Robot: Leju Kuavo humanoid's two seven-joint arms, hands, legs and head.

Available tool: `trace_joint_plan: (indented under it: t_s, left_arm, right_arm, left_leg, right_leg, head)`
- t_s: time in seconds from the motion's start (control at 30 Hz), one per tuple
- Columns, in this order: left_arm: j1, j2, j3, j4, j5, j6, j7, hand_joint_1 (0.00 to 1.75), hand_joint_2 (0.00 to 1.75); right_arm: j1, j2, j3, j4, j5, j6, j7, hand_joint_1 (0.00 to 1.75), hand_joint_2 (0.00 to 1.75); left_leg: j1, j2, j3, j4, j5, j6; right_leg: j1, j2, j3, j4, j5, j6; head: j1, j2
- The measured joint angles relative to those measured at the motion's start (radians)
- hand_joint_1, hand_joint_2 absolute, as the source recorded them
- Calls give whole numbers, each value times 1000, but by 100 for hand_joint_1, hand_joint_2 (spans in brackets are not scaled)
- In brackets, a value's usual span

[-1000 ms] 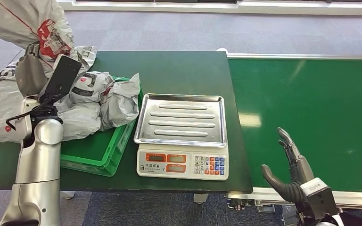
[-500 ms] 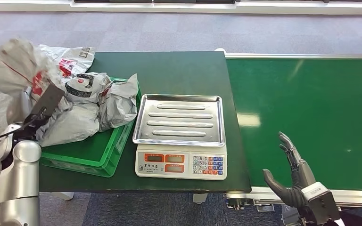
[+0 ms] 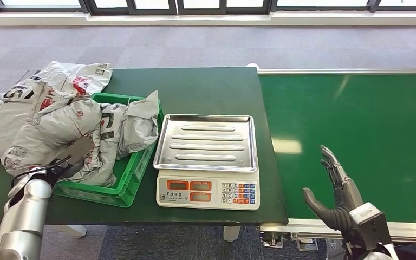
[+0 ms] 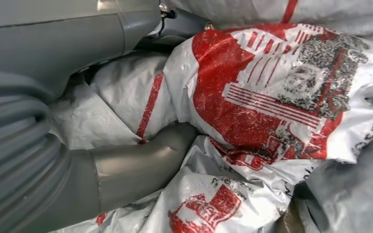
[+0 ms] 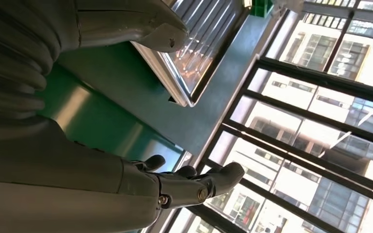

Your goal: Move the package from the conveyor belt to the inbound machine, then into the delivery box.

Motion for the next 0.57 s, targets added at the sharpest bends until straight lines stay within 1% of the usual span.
trace_joint_plan:
  t_s: [0.1, 0.13, 0.23, 0.3, 0.43, 0.57]
  left_arm:
    - [-29, -6, -14, 39, 0, 1, -16, 15, 175]
    - [-35, -8, -17, 52, 14, -5, -36, 0, 175]
    - [-36, -10, -20, 75, 96, -16, -96, 0, 175]
    - [-27, -13, -17, 73, 165, -1, -118, 0, 175]
    - [2, -22, -3, 39, 267, 40, -133, 0, 175]
    - [43, -32, 15, -28, 393, 118, -168, 0, 175]
  right_arm:
    - [-38, -5, 10, 11, 0, 0, 11, 0, 175]
    - [-47, -8, 11, 16, -1, 0, 15, 0, 175]
    - [-58, -17, 12, 32, -7, 0, 19, 0, 175]
    - [-53, -23, 12, 38, -12, 0, 18, 0, 175]
    - [-35, -30, 12, 41, -19, 0, 15, 0, 175]
    - [-24, -35, 12, 42, -25, 0, 12, 0, 175]
  left_leg:
    - [0, -3, -6, 0, 9, -5]
    - [1, -4, -8, -1, 11, -6]
    - [1, -6, -8, -2, 12, -7]
    - [0, -6, -4, -2, 12, -7]
    - [0, -5, 0, -2, 10, -8]
    - [0, -1, -1, -2, 8, -7]
  right_leg:
    - [2, -3, -5, 0, 3, -3]
    - [2, -4, -6, 0, 3, -3]
    - [3, -5, -7, 1, 3, -4]
    - [2, -4, -7, 1, 3, -4]
    - [1, -3, -8, 1, 2, -4]
    - [1, 2, -10, 1, 2, -4]
  head:
    - [0, 0]
    - [0, 0]
    - [0, 0]
    - [0, 0]
    - [0, 0]
    - [0, 0]
